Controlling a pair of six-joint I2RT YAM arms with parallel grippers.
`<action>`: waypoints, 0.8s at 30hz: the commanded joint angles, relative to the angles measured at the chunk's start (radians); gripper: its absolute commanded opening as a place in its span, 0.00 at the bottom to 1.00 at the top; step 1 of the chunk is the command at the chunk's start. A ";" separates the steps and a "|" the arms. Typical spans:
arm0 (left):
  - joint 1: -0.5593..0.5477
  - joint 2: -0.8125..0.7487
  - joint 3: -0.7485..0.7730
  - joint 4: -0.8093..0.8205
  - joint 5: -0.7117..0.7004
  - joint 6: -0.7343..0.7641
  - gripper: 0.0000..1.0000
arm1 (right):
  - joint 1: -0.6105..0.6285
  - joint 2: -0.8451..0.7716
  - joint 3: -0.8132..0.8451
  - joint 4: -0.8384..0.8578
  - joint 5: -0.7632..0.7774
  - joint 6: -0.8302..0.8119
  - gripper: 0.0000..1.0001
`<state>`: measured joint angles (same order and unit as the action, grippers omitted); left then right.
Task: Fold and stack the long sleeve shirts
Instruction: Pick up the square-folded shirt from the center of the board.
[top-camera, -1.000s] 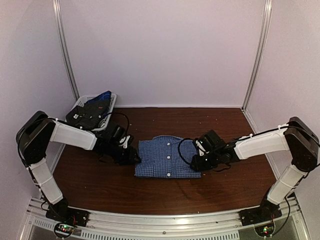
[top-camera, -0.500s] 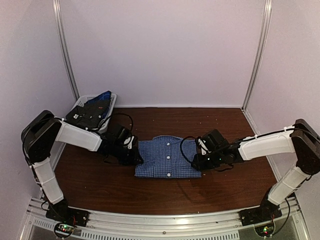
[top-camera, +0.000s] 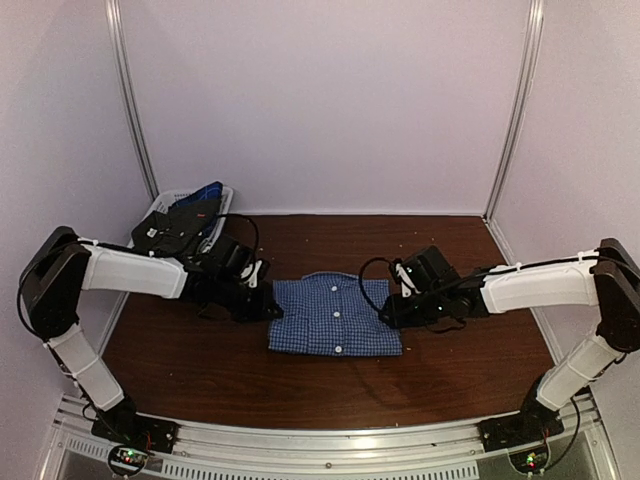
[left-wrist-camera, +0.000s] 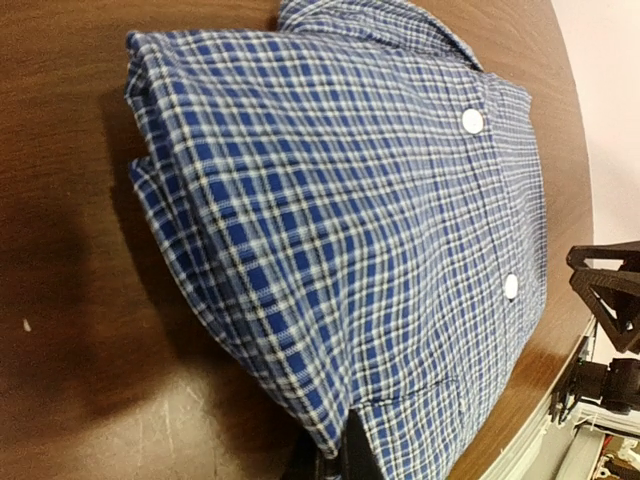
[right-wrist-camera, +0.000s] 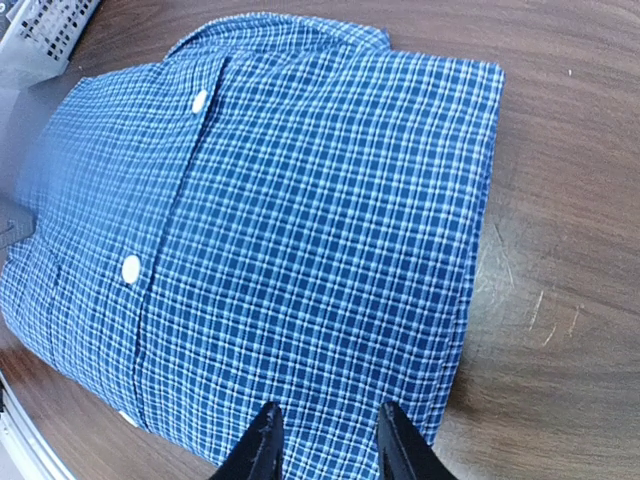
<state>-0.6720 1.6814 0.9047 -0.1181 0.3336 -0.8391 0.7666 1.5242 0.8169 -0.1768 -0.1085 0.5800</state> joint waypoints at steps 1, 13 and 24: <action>0.028 -0.082 0.032 -0.129 -0.002 0.086 0.00 | 0.013 -0.005 0.064 0.001 0.006 0.011 0.34; 0.135 -0.251 0.102 -0.413 0.007 0.272 0.00 | 0.090 0.226 0.288 0.058 -0.012 0.042 0.29; 0.183 -0.292 0.179 -0.521 0.008 0.354 0.00 | 0.143 0.444 0.376 0.119 -0.067 0.072 0.24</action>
<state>-0.5087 1.4189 1.0420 -0.6094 0.3374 -0.5385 0.8761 1.9350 1.1400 -0.0856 -0.1596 0.6361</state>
